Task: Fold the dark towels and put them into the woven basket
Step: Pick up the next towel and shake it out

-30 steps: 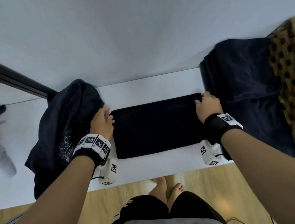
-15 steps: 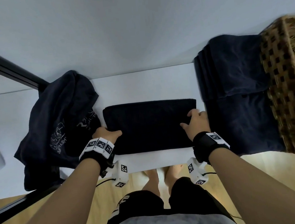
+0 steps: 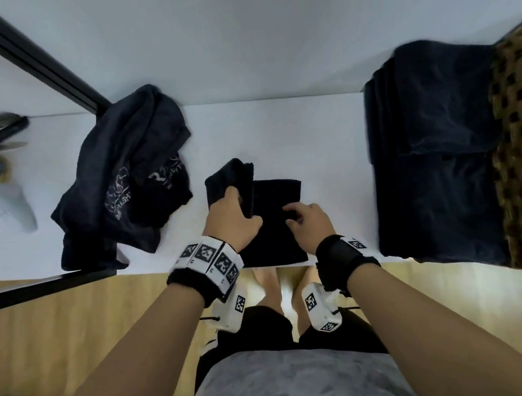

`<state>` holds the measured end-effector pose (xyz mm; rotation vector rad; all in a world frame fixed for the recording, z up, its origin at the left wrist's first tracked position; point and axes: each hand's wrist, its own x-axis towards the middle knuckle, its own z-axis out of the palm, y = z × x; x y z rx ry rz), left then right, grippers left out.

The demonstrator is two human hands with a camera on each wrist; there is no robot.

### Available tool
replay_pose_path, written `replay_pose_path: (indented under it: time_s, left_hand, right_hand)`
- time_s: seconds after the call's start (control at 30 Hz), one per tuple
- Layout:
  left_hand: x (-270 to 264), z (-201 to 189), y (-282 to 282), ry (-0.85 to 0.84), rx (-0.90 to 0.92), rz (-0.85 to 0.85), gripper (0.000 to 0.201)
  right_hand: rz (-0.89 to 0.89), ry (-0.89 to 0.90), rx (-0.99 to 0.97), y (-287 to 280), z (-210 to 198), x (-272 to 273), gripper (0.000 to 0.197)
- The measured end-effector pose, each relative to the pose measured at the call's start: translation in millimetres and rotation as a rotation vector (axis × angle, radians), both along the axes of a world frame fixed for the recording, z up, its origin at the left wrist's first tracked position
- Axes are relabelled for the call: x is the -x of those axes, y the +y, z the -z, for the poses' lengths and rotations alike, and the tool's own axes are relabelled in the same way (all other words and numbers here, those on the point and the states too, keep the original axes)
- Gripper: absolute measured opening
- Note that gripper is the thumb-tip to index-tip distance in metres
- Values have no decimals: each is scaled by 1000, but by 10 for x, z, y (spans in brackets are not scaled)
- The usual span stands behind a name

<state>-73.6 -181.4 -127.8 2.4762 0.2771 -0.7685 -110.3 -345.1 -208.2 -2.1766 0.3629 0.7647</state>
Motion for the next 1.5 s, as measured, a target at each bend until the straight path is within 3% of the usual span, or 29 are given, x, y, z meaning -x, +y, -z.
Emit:
replay_pose_path:
  time_s: [0.2, 0.37, 0.47, 0.57, 0.6, 0.67, 0.73, 0.87, 0.93, 1.0, 1.13, 1.33, 1.5]
  left_hand:
    - [236, 337, -577, -21, 29, 36, 25]
    - [397, 552, -708, 68, 68, 109, 31]
    - [405, 505, -550, -42, 164, -76, 15]
    - [325, 487, -186, -263, -24, -258, 6]
    - [309, 498, -54, -282, -84, -304, 11]
    - [297, 574, 155, -160, -143, -379, 40]
    - [292, 674, 245, 32, -64, -436, 63]
    - [244, 798, 269, 165, 261, -580, 54]
    - [213, 784, 247, 206, 311, -535, 35]
    - [168, 686, 186, 228, 365, -507, 28]
    - [70, 312, -186, 205, 576, -491, 37]
    - [37, -200, -1263, 254, 820, -290, 37]
    - [85, -292, -2026, 241, 840, -146, 36]
  right_hand:
    - [89, 18, -91, -210, -19, 53, 34]
    - [352, 93, -191, -360, -38, 66, 30]
    - [423, 159, -172, -381, -44, 7, 29]
    - [335, 213, -150, -348, -31, -37, 56]
    - [300, 213, -146, -320, -31, -46, 59]
    - [260, 203, -142, -236, -33, -56, 56]
    - [248, 197, -133, -148, -18, -74, 54]
    - [229, 253, -179, -54, 4, -117, 38]
    - [257, 249, -219, -76, -45, -120, 29]
    - [275, 195, -231, -144, -176, -117, 33]
    - [325, 27, -184, -553, -637, -94, 34]
    - [478, -216, -4, -1536, -1358, 182, 45]
    - [614, -304, 134, -2121, -1574, 465, 53]
